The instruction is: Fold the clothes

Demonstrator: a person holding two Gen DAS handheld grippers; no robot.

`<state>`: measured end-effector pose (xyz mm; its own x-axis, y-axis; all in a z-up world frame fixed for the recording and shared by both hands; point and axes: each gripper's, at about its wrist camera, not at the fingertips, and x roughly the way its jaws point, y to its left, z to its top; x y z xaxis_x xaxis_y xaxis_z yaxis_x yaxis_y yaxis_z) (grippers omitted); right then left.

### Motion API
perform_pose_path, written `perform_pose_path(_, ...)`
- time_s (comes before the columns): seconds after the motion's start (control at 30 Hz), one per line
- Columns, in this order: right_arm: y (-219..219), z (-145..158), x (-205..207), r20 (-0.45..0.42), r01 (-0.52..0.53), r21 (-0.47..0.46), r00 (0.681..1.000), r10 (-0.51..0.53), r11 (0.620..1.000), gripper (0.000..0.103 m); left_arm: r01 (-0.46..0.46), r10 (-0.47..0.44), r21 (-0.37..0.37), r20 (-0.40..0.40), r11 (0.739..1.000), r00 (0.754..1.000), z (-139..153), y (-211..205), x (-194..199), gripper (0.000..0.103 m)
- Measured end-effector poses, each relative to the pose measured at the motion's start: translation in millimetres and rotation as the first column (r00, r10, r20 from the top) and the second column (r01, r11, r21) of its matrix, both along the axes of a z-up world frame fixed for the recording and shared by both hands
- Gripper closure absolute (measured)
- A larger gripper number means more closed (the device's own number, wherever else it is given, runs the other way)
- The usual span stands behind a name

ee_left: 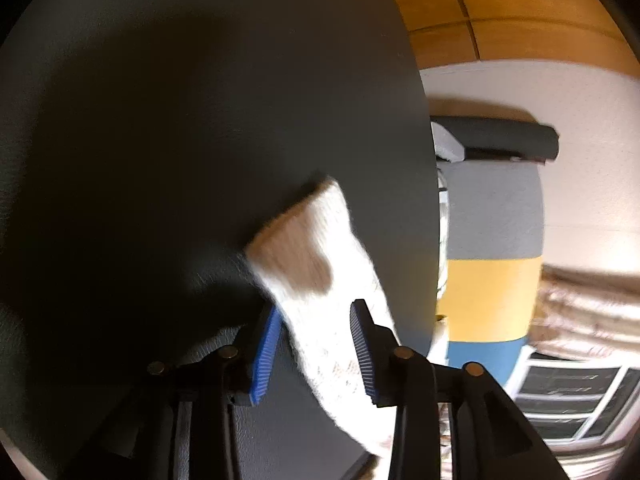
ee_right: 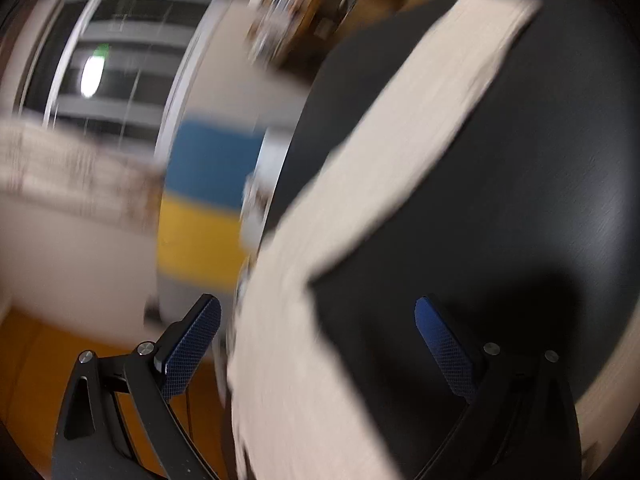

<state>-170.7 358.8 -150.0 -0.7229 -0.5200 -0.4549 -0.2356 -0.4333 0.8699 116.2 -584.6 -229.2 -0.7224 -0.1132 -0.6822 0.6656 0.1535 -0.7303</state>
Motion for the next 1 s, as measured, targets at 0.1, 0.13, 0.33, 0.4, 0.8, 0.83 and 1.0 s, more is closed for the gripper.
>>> perform_pose_path(0.1,46.6,-1.1,-10.5,0.017,0.141,0.035,0.990,-0.142,0.989,0.003,0.032,-0.031,-0.033,0.041,0.999,0.999,9.4,8.3,-10.6,0.066)
perform_pose_path(0.13,60.6,-3.6,-15.1,0.039,0.183,0.046,0.982,-0.185,0.982,0.003,0.037,-0.034,-0.040,0.050,0.999,0.998,11.6,11.4,-13.7,0.066)
perform_pose_path(0.33,106.5,-22.7,-42.0,0.115,0.279,0.027,0.953,-0.280,0.960,0.013,0.083,-0.072,-0.120,0.095,0.989,0.993,33.3,35.1,-35.1,0.066)
perform_pose_path(0.4,109.6,-28.1,-50.7,0.110,0.288,0.025,0.951,-0.288,0.957,0.014,0.103,-0.090,-0.143,0.097,0.984,0.991,41.8,44.1,-43.3,0.066)
perform_pose_path(0.8,102.5,-54.6,-88.0,0.139,0.222,0.075,0.963,-0.230,0.972,0.096,0.380,-0.375,-0.259,0.071,0.888,0.924,96.4,105.7,-166.9,0.066)
perform_pose_path(0.83,101.1,-53.0,-88.8,0.130,0.210,0.095,0.966,-0.221,0.973,0.096,0.425,-0.422,-0.268,0.070,0.865,0.904,99.7,118.4,-181.9,0.066)
perform_pose_path(1.0,85.4,-30.6,-90.2,-0.013,0.130,0.124,0.992,-0.129,0.984,0.096,0.655,-0.672,-0.302,0.060,0.693,0.738,112.5,203.4,-259.2,0.066)
